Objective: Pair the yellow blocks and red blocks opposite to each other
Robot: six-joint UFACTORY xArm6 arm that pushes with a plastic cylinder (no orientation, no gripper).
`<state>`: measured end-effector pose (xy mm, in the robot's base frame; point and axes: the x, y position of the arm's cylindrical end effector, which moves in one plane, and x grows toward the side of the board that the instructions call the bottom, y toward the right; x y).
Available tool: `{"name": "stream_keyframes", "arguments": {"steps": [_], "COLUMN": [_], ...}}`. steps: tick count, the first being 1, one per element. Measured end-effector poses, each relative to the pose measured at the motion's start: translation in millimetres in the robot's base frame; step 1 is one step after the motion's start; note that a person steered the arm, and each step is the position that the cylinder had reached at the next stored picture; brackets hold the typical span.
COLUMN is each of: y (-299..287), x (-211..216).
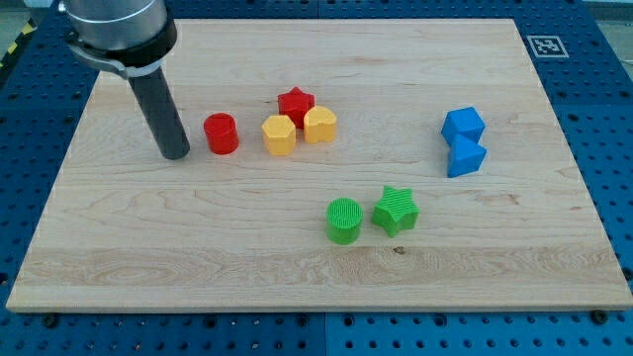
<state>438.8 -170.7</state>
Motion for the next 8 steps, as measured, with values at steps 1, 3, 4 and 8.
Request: {"name": "stream_keyframes", "arguments": {"steps": [1,3,4,8], "y": [16,42,21,71], "x": [-27,-46,-21,-7]}}
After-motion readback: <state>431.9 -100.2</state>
